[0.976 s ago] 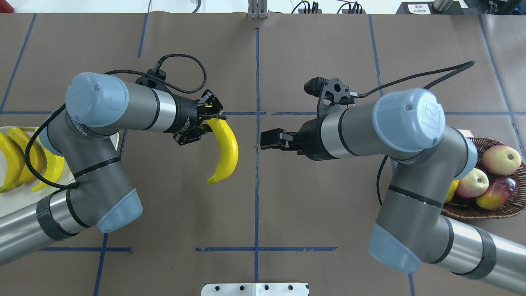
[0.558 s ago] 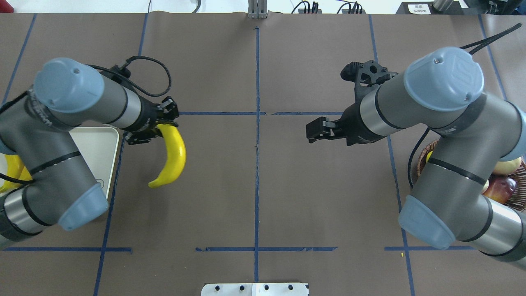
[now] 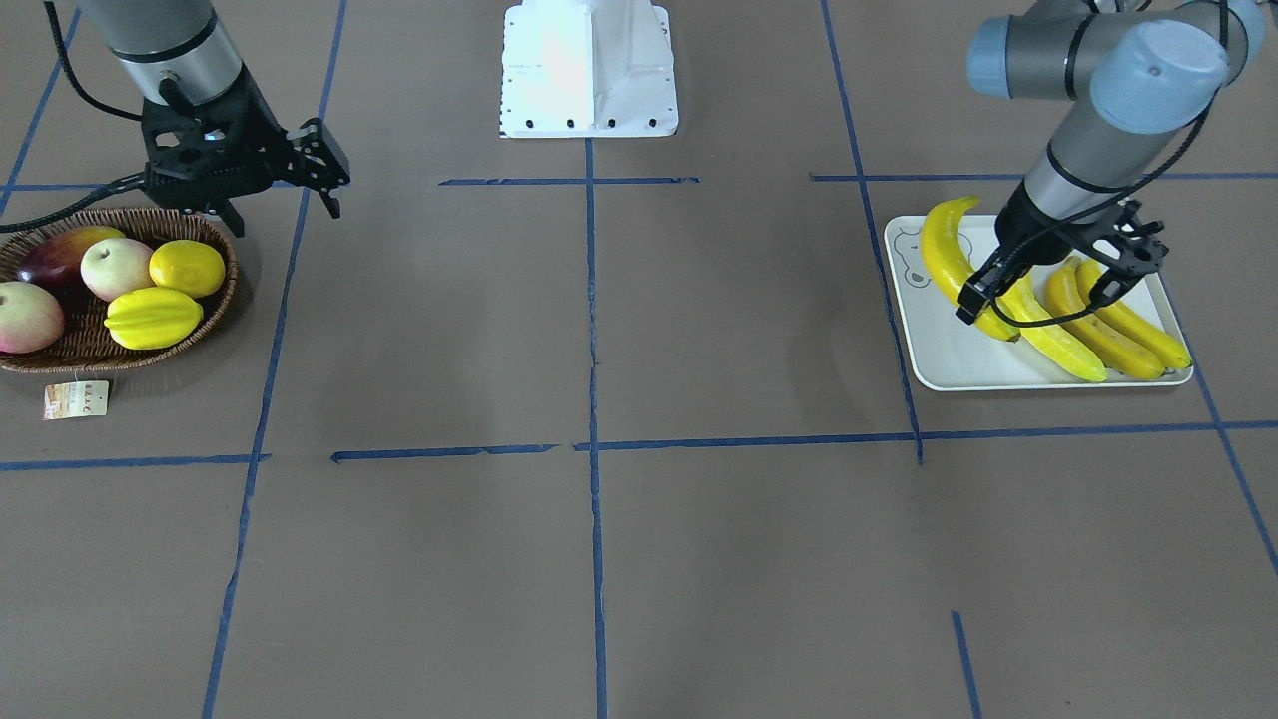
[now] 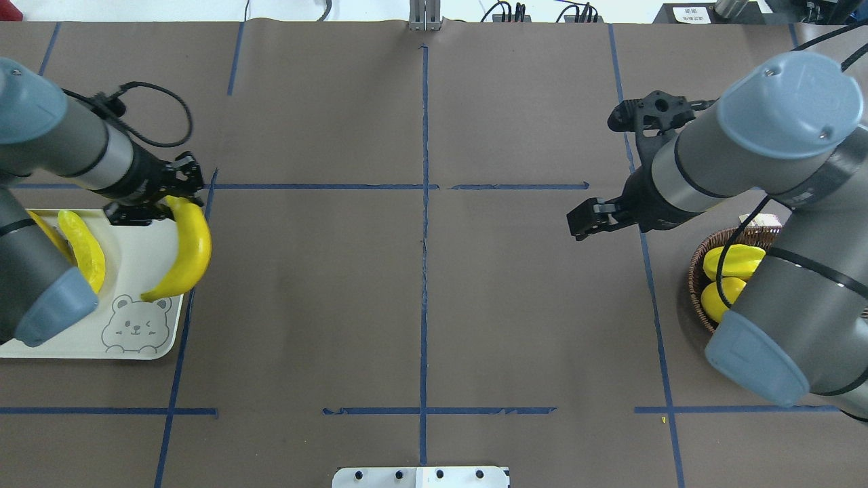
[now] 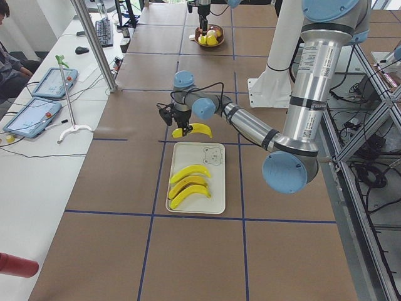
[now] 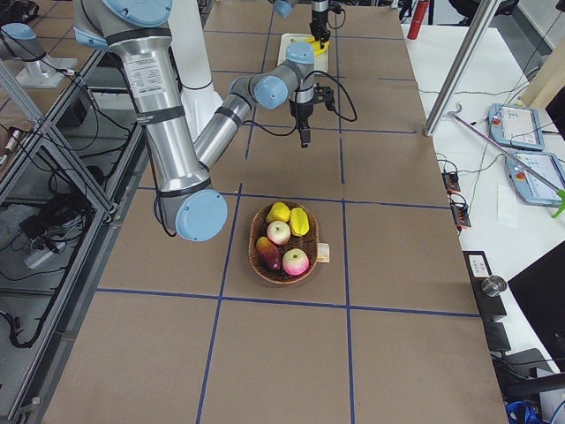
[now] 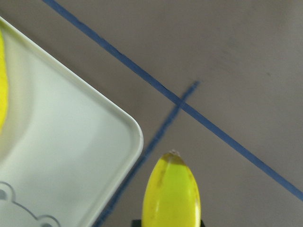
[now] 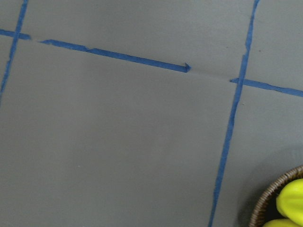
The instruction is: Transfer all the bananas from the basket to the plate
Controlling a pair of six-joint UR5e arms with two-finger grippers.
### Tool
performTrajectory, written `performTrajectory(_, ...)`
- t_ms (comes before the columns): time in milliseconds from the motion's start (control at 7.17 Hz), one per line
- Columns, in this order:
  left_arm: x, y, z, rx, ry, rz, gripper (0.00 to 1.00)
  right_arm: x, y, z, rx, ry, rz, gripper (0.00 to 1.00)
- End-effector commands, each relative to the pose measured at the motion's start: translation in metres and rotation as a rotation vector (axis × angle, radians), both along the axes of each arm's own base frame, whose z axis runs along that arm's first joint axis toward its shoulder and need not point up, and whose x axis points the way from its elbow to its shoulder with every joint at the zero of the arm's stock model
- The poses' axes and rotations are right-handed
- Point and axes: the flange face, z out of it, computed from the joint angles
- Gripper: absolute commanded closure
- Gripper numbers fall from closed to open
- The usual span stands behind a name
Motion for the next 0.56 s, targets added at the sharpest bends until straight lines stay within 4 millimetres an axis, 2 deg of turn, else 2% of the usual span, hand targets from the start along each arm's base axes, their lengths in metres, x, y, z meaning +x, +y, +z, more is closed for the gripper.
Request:
performTrajectory(0,-0.001,-0.012,0.057,0.002,0.001,-0.008,1.00,0.071,-0.013,0.053,0.042,0.025,-0.088,0.01)
performTrajectory(139,-0.003,-0.010,0.084,-0.004,-0.003,-0.011,0.98,0.094,-0.014,0.073,0.060,0.044,-0.110,0.01)
performTrajectory(279,-0.007,-0.005,0.100,0.008,0.006,-0.014,0.95,0.099,-0.014,0.078,0.066,0.049,-0.123,0.01)
performTrajectory(418,-0.013,0.005,0.116,0.010,0.005,-0.012,0.77,0.100,-0.015,0.079,0.066,0.049,-0.121,0.01)
